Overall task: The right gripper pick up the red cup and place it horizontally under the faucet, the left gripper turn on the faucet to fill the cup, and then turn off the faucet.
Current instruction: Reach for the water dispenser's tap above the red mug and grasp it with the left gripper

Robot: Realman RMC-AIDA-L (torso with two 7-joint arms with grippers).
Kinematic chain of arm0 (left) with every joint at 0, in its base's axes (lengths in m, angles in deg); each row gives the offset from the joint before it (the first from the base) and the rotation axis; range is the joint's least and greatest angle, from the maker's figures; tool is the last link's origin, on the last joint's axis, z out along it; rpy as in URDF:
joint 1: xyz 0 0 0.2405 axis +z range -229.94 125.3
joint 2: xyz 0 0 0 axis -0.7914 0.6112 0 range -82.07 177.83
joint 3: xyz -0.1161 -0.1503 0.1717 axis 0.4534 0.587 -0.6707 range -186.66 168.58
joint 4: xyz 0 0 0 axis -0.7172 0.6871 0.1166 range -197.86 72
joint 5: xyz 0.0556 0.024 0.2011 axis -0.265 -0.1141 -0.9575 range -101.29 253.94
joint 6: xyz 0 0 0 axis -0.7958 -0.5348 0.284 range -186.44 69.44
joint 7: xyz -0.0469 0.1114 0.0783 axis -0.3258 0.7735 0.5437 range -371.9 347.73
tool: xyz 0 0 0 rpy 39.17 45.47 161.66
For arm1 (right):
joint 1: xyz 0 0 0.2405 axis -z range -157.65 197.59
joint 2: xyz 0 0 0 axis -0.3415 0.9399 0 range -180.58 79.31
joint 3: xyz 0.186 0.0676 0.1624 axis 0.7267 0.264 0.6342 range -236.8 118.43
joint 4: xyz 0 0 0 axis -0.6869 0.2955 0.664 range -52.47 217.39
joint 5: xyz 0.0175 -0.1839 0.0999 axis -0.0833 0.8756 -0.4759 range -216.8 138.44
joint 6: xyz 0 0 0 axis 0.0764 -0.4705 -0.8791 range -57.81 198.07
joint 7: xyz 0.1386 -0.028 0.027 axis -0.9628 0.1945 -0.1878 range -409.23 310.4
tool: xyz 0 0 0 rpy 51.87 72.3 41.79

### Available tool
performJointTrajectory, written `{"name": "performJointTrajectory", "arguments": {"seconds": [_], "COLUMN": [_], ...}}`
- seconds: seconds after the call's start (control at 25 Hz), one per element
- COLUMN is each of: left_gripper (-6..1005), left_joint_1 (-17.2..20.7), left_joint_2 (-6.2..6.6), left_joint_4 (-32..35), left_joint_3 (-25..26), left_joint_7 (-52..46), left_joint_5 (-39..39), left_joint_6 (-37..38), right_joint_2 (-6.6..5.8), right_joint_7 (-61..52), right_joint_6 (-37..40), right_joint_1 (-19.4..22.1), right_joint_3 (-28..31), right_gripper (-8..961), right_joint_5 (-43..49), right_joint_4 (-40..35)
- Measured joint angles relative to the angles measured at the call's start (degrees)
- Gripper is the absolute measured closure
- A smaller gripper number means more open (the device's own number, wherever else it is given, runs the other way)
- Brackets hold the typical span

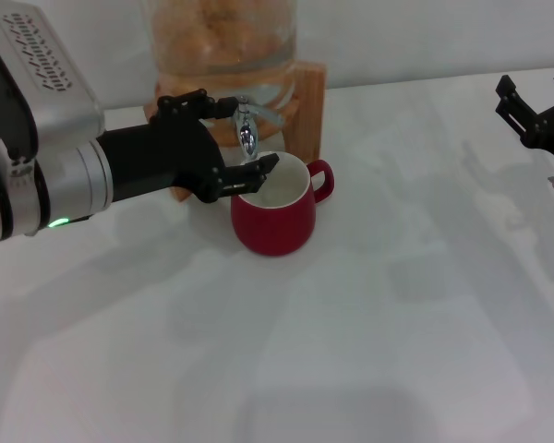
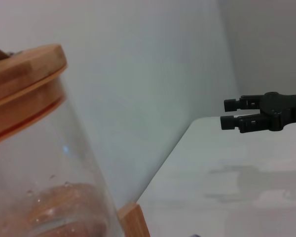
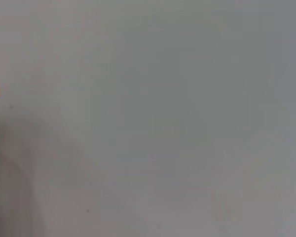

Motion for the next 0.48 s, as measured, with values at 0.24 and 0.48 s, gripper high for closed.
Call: {"name": "performJointTrajectory", "arguments": {"seconds": [0.24, 0.48], "left_gripper": [213, 213], "left_joint_1": [-0.7, -1.8], "left_joint_2": [0.07, 0.18], "left_joint_4": [-1.1, -2.1], "left_joint_3": [-0.5, -0.7], "left_joint_7": [0.9, 1.6], "left_joint_5": [0.2, 0.0], "left_joint_6": [0.0, 0.7], "right_joint_2": [-0.06, -0.09], "right_joint_7": [0.0, 0.0], "right_joint_6": [-0.1, -0.2], "right_joint_1": [-0.1, -0.2], "right_joint_3": [0.0, 0.0], "right_gripper": [110, 110], "right_joint_5": [-0.2, -0.1], "right_joint_4": [0.0, 0.0]}}
